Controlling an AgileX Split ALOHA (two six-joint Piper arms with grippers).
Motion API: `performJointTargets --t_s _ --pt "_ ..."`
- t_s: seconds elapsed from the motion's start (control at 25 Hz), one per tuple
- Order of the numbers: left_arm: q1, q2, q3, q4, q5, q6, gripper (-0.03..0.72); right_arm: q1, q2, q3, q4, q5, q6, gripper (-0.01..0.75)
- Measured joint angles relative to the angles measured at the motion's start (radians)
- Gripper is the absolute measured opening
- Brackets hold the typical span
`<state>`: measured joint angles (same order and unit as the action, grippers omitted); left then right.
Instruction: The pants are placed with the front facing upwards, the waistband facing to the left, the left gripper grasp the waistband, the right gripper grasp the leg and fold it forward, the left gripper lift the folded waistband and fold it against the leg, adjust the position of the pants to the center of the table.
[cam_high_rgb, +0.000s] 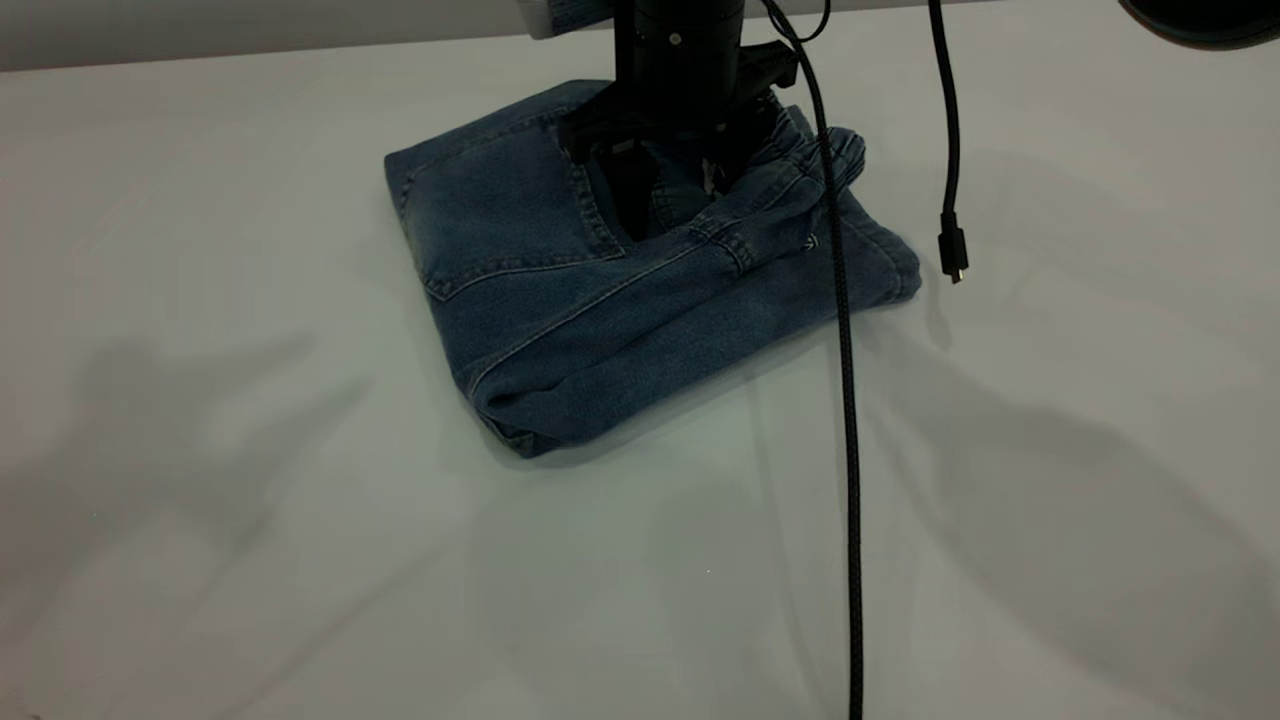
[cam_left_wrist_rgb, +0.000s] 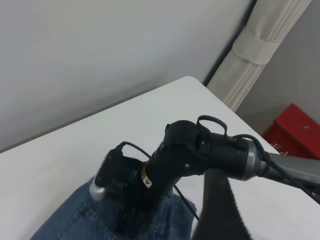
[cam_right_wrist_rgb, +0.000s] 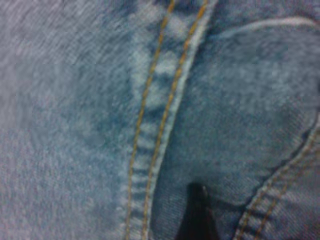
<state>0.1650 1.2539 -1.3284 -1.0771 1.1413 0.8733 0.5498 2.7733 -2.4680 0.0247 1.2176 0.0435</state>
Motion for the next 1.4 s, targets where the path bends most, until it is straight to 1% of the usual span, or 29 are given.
performJointTargets --t_s 0.12,0.32,0.68,0.84,1.04,1.16,1.28,1.4 --pt "0.0 0.0 0.0 -0.015 0.001 0.0 0.425 0.0 0.001 0.0 -0.003 -0.003 0.086 0.445" --pt "0.0 0.0 0.0 -0.036 0.002 0.0 0.424 -0.002 0.001 0.0 -0.012 -0.003 0.226 0.441" --pt "0.0 0.0 0.0 -0.033 0.002 0.003 0.424 -0.012 -0.018 0.004 -0.011 0.008 0.242 0.438" --pt "0.0 0.0 0.0 -0.03 0.002 0.004 0.424 -0.014 -0.062 0.013 -0.044 0.023 0.215 0.438" --pt "0.0 0.0 0.0 -0.03 0.002 0.004 0.424 -0.015 -0.154 0.01 -0.042 0.01 0.163 0.438" --pt "0.0 0.0 0.0 -0.03 0.002 0.004 0.424 -0.014 -0.204 0.01 -0.074 0.01 0.143 0.438" --pt "0.0 0.0 0.0 -0.03 0.002 0.004 0.424 -0.014 -0.243 0.01 -0.059 0.01 0.049 0.438" --pt "0.0 0.0 0.0 -0.03 0.002 0.004 0.424 -0.013 -0.263 0.019 0.041 0.002 -0.079 0.438"
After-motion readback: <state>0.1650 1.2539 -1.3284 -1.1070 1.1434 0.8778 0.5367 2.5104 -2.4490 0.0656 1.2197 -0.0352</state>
